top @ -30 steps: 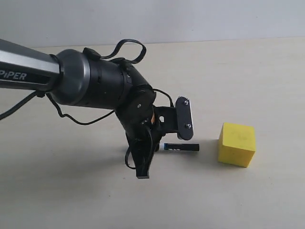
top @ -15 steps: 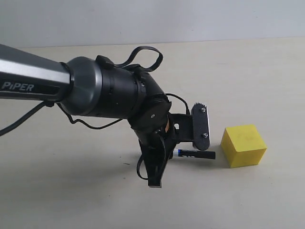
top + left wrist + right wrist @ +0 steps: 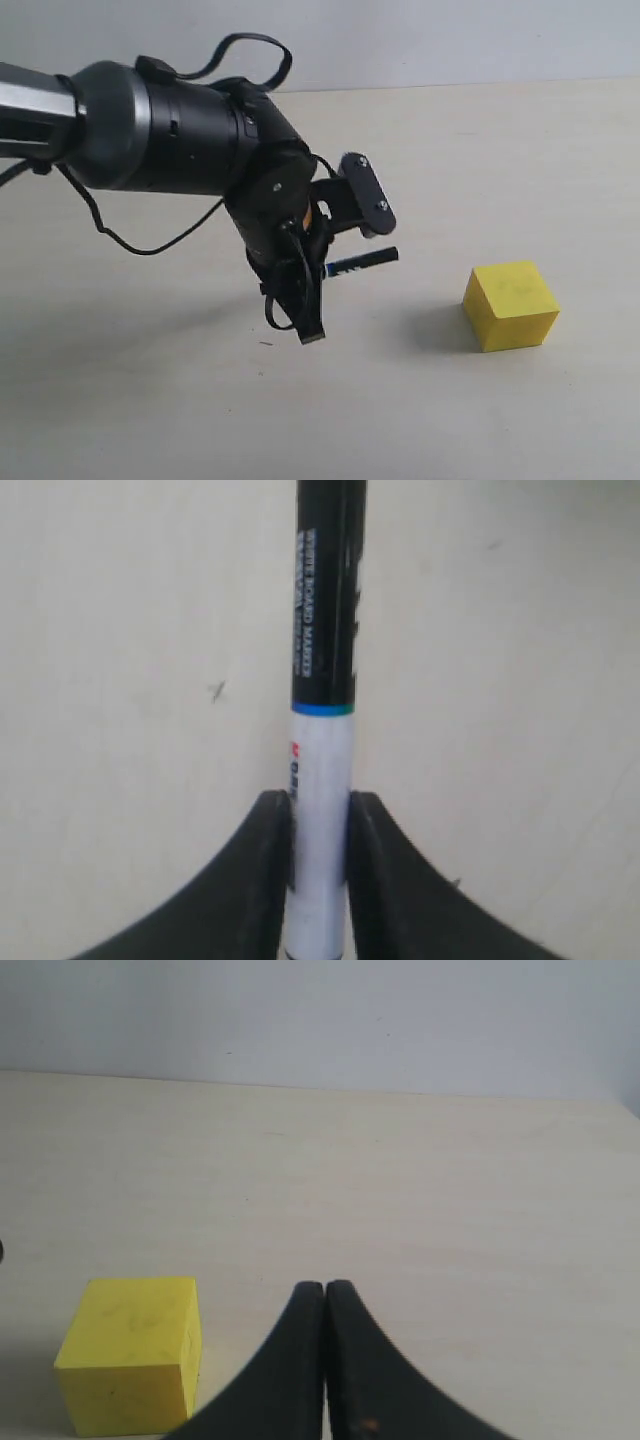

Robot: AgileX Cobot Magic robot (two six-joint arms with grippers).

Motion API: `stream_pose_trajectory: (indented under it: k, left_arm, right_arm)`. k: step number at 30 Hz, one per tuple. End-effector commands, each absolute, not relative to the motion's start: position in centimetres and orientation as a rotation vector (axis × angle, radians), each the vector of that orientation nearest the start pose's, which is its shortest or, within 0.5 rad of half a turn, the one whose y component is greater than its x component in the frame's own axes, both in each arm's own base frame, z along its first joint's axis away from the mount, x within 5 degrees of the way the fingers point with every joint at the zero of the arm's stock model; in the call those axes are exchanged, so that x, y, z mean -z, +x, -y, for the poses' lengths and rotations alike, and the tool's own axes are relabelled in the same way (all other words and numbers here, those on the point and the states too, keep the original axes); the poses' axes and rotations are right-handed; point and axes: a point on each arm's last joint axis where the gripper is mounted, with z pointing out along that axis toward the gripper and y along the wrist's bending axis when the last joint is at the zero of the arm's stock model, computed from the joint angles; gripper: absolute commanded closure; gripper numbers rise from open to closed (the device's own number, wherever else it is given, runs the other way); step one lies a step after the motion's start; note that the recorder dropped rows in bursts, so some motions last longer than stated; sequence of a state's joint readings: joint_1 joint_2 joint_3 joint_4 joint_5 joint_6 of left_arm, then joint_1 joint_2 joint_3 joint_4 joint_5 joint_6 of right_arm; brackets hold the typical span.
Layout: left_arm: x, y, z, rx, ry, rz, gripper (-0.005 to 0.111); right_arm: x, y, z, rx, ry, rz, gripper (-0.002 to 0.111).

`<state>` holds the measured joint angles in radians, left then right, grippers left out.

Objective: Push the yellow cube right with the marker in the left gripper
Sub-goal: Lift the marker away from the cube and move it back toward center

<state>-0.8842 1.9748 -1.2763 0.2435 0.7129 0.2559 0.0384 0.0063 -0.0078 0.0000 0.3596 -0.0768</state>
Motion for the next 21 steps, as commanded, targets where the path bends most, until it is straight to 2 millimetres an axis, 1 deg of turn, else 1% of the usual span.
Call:
stream_pose_trajectory:
  k: [1, 5, 8, 10, 14, 21]
  left_arm:
    - [-18.0, 26.6, 27.3, -0.188, 1.467, -2.409, 0.107]
    - [-19.6, 27.3, 25.9, -0.222, 1.277, -2.471, 0.107]
    - [-20.3, 27.9, 25.1, -0.206, 1.172, -2.502, 0.107]
    - [-20.5, 28.1, 24.7, -0.196, 1.093, -2.533, 0.107]
    - [-20.6, 28.5, 24.1, -0.164, 0.861, -2.617, 0.107]
    - [-20.6, 28.5, 24.3, -0.065, 0.486, -2.700, 0.107]
  right_arm:
    - [-18.3, 5.3, -0.2, 0.030, -0.103, -1.827, 0.108]
    - [-18.3, 5.3, -0.2, 0.030, -0.103, -1.827, 0.108]
    - [-18.3, 5.3, -0.2, 0.030, -0.103, -1.827, 0.108]
    - [-18.3, 5.3, -0.2, 0.030, -0.103, -1.827, 0.108]
    - [-18.3, 5.3, -0.2, 0.030, -0.103, -1.827, 0.108]
    - [-18.4, 5.3, -0.2, 0.031, -0.103, -1.820, 0.108]
